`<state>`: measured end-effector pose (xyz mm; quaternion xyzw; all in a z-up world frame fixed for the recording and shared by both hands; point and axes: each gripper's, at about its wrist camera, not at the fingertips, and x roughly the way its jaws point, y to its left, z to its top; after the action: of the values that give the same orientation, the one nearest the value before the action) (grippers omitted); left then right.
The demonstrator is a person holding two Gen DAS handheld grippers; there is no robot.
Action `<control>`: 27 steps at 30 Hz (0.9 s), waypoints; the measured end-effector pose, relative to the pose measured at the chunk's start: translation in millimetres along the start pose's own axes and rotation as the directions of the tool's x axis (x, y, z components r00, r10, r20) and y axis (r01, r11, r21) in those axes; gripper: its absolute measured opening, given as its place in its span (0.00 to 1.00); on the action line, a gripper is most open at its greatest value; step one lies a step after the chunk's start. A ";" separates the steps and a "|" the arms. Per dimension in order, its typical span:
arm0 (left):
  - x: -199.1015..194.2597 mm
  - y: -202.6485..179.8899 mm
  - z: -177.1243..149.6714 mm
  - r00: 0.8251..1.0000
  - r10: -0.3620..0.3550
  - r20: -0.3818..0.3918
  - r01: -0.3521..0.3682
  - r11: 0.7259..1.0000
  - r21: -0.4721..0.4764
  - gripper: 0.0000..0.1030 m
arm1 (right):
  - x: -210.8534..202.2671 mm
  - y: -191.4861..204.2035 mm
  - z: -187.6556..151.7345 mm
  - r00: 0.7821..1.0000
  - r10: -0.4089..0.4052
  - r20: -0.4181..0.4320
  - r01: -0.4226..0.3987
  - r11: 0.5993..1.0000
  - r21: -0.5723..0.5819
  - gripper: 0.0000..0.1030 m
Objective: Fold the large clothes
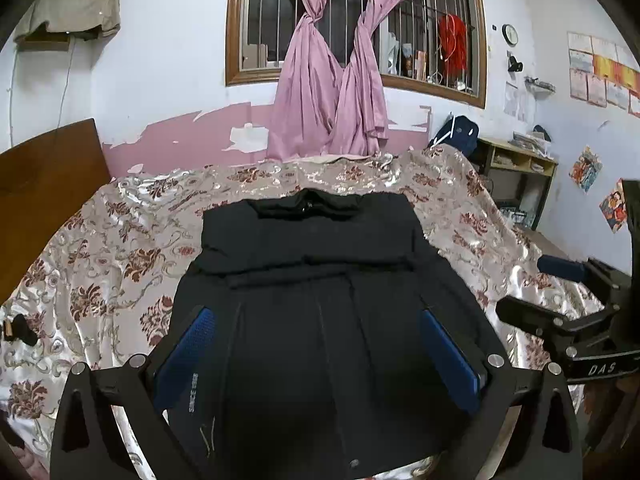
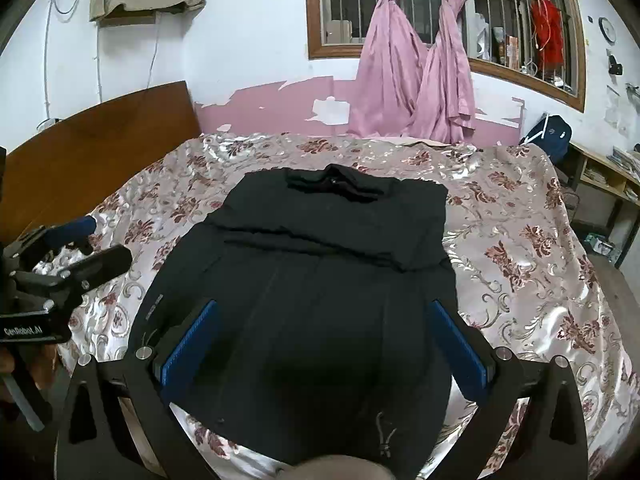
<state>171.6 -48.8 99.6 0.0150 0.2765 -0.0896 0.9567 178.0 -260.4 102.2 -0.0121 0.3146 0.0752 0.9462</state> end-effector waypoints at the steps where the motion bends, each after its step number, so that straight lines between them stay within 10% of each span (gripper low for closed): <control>1: 0.4 0.4 -4.8 1.000 0.002 -0.005 -0.002 1.000 -0.001 1.00 | 0.8 1.2 -2.1 1.000 -0.001 -0.003 0.001 1.000 -0.004 0.98; 27: 12.9 42.5 -102.4 0.990 0.063 -0.123 -0.072 0.995 -0.074 1.00 | 38.5 23.6 -94.2 0.992 0.046 -0.116 -0.044 0.999 0.018 0.98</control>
<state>136.0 -1.0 5.2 -0.0078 0.3363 -0.0451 0.9407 149.0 -238.5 4.3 -0.0020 0.3699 0.0934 0.9244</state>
